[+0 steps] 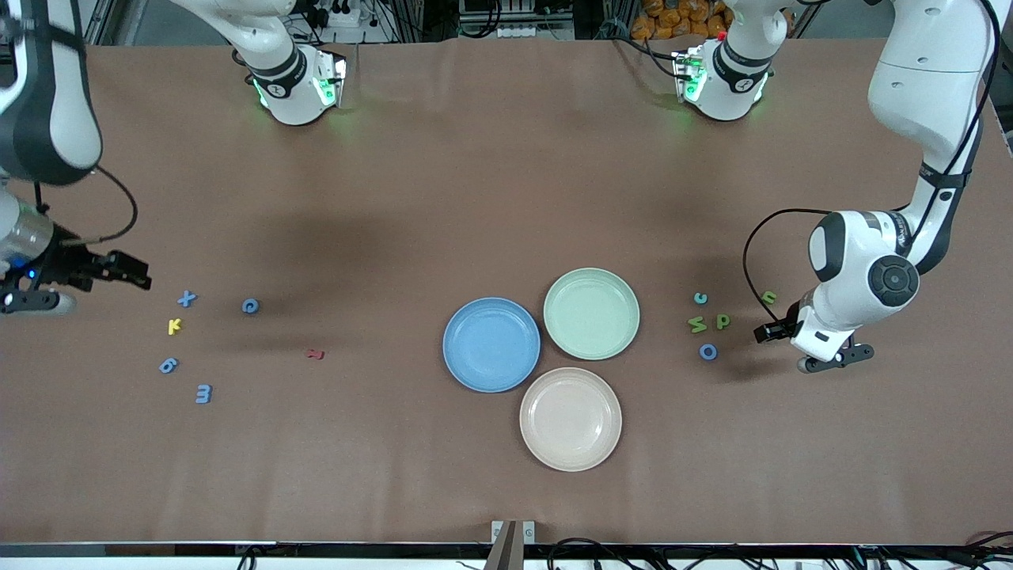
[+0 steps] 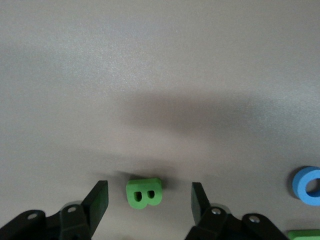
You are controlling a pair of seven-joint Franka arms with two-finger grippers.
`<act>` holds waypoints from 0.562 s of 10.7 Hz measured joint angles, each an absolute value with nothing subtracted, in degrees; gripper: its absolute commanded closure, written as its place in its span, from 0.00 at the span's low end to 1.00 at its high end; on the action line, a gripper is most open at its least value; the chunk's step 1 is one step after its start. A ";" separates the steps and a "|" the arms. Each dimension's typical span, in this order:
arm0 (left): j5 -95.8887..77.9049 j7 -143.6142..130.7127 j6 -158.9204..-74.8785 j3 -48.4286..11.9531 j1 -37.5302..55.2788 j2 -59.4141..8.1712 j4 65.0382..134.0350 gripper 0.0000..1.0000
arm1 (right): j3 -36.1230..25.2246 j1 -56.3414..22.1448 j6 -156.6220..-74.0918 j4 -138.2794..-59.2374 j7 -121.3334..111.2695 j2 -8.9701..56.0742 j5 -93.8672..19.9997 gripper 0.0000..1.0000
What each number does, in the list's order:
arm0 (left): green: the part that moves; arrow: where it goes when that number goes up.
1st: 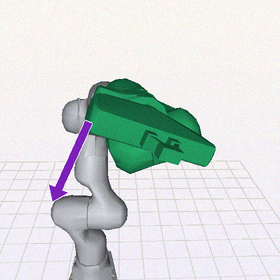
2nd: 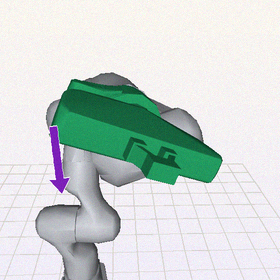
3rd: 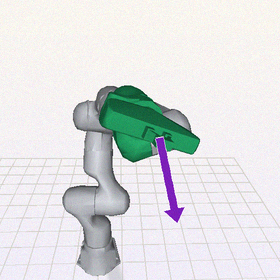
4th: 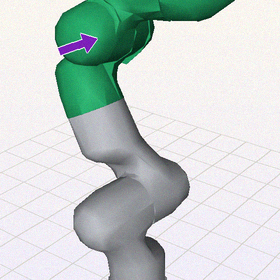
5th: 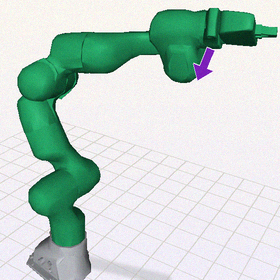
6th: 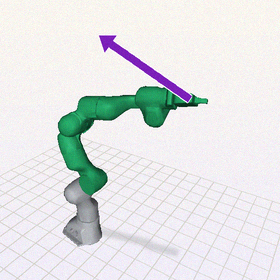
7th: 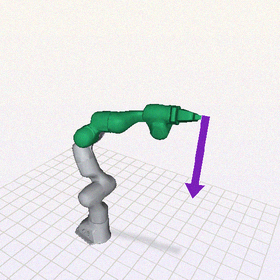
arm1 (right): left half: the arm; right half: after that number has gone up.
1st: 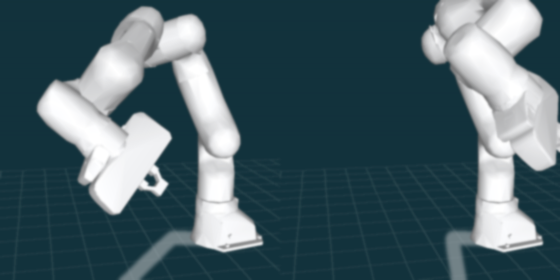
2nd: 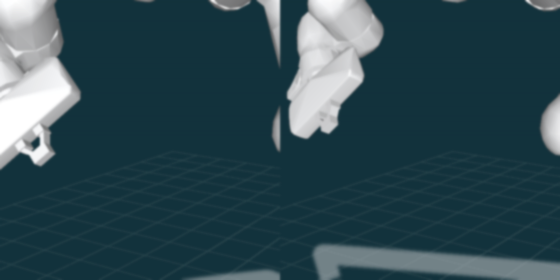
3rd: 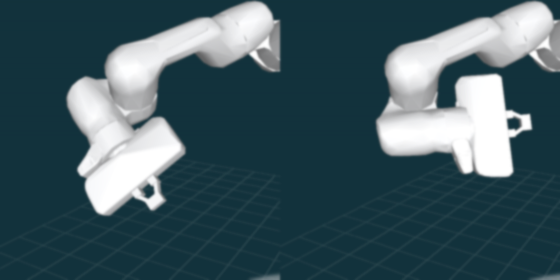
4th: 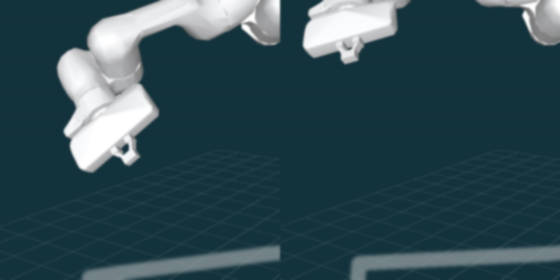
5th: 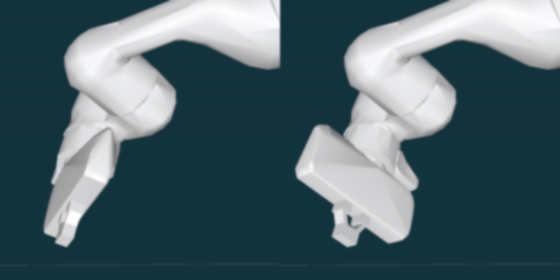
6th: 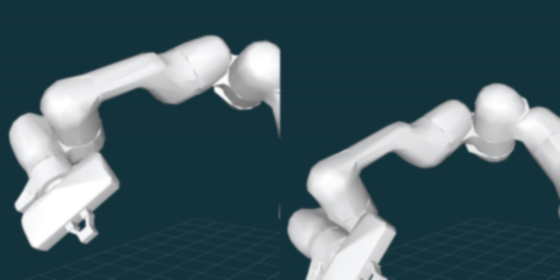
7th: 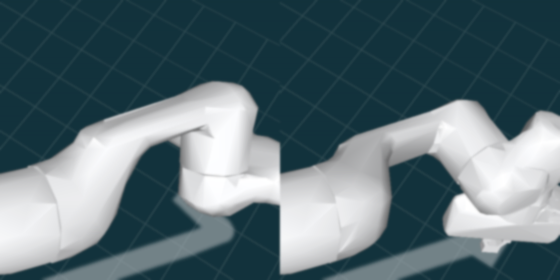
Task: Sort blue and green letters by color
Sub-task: 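Grasp the green B and carry it over the green plate with the left gripper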
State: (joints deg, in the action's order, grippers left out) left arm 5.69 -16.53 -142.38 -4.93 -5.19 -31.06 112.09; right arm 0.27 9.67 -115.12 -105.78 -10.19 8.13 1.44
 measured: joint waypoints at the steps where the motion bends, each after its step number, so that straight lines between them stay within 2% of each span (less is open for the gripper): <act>1: 5.69 -16.53 -142.88 -4.91 -5.21 -31.40 112.17 0.27 | 0.20 11.39 -119.06 -105.73 -11.52 11.86 1.43 0.00; 3: 5.69 -16.54 -143.30 -4.90 -5.22 -31.89 112.28 0.33 | 0.30 11.91 -125.48 -105.26 -11.84 17.92 1.50 0.00; 5: 5.95 -16.55 -143.49 -4.88 -5.23 -32.01 112.45 0.42 | 0.34 12.05 -127.85 -102.49 -12.05 23.86 1.55 0.00; 6: 6.90 -16.65 -144.04 -4.87 -5.28 -32.09 112.68 0.60 | 0.28 12.50 -128.10 -99.75 -13.15 27.33 1.56 0.00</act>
